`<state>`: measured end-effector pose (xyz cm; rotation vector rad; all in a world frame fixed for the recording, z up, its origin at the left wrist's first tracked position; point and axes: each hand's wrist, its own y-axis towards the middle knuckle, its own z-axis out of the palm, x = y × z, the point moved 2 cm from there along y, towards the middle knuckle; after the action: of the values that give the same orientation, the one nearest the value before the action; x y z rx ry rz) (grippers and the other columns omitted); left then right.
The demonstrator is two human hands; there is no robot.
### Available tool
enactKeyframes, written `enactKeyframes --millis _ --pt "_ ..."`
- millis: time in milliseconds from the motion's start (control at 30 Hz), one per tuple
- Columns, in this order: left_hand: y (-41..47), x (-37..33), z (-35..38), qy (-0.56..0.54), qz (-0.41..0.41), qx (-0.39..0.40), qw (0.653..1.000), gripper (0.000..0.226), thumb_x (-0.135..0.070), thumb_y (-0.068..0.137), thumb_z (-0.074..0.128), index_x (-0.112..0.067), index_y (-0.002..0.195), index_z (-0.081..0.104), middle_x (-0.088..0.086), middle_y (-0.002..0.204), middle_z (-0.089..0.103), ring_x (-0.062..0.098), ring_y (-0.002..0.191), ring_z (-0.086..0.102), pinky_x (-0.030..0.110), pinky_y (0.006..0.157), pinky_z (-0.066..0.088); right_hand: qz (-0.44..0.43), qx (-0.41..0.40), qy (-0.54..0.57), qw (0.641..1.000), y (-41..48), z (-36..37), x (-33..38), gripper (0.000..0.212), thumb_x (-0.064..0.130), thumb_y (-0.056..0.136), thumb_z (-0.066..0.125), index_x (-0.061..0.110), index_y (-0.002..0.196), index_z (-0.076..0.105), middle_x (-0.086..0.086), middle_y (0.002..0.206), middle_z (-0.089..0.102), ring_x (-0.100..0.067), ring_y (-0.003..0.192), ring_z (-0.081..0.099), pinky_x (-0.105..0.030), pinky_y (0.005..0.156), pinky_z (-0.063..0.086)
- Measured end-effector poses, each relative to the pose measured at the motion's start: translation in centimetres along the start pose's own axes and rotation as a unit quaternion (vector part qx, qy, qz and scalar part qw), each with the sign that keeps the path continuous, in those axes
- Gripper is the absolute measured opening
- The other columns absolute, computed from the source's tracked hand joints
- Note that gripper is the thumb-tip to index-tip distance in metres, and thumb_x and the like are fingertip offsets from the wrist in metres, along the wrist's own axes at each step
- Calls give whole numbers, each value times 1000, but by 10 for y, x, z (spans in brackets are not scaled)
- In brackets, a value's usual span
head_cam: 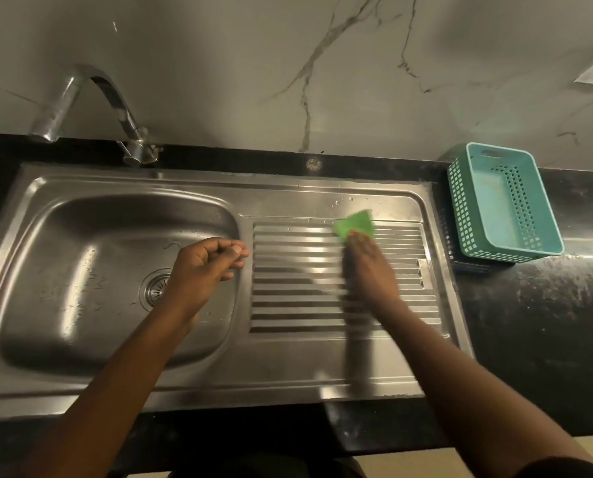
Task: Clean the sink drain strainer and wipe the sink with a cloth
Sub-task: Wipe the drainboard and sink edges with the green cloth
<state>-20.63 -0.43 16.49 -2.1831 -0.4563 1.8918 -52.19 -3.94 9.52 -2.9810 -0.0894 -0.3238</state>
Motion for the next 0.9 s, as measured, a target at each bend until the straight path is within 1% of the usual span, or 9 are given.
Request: enactKeyframes --millis 133,233,300,367,467,600,667,767,900 --pt "-2 2 1 -3 -4 4 1000 18 -22 103 64 -16 111 79 0 106 83 21 106 77 43 98 59 143 7 -20 989 -4 -31 -99 67 -4 85 63 -1 150 47 -24 155 48 -41 142 46 -45 119 36" --pt "-3 1 0 -8 -3 2 1000 17 -23 102 65 -17 110 79 0 106 83 20 105 77 44 98 59 185 -19 -19 982 12 -25 -81 29 -4 85 56 -7 113 65 -30 120 66 -46 113 61 -47 99 45" --pt "-5 1 -1 -11 -7 2 1000 17 -22 102 65 -17 110 78 0 106 83 20 105 77 45 99 59 170 -30 -38 984 21 -17 -37 20 5 90 53 0 102 69 -21 106 70 -39 100 63 -45 90 48" --pt "-6 -1 -4 -10 -9 0 1000 17 -20 102 65 -17 110 79 0 105 83 20 104 77 45 98 59 141 -32 -8 989 24 -7 22 27 6 93 50 3 111 70 -18 110 73 -38 107 61 -45 91 51" --pt "-6 -2 -8 -17 -11 -5 1000 16 -17 102 64 -17 109 79 1 105 83 22 104 77 45 97 58 -12 -7 21 1000 22 21 127 37 10 89 52 10 122 69 -13 122 71 -36 119 57 -44 98 49" --pt "-6 -6 -17 -12 -2 -26 1000 17 -16 102 64 -13 112 78 1 104 83 18 104 77 37 92 60 -140 51 -19 989 32 37 217 27 29 98 53 21 120 68 -2 127 69 -32 125 50 -43 99 45" --pt "-6 -6 -24 -12 5 -33 999 18 -19 102 64 -14 114 77 -1 105 83 16 102 78 36 91 61 -171 63 -34 983 39 43 213 36 26 99 55 21 134 63 -1 141 65 -29 137 44 -43 109 42" --pt "-4 -5 -31 -15 8 -39 999 19 -21 102 64 -15 114 77 -1 106 83 16 102 78 41 94 60 -188 72 -15 979 34 42 166 60 16 103 50 17 161 36 -3 168 36 -26 156 27 -41 125 28" --pt "-2 -6 -27 -18 -2 -32 999 18 -20 102 65 -14 112 78 0 106 83 21 105 77 47 98 59 -47 13 -5 999 25 21 65 58 16 102 52 11 159 38 -11 162 44 -33 150 39 -43 123 33"
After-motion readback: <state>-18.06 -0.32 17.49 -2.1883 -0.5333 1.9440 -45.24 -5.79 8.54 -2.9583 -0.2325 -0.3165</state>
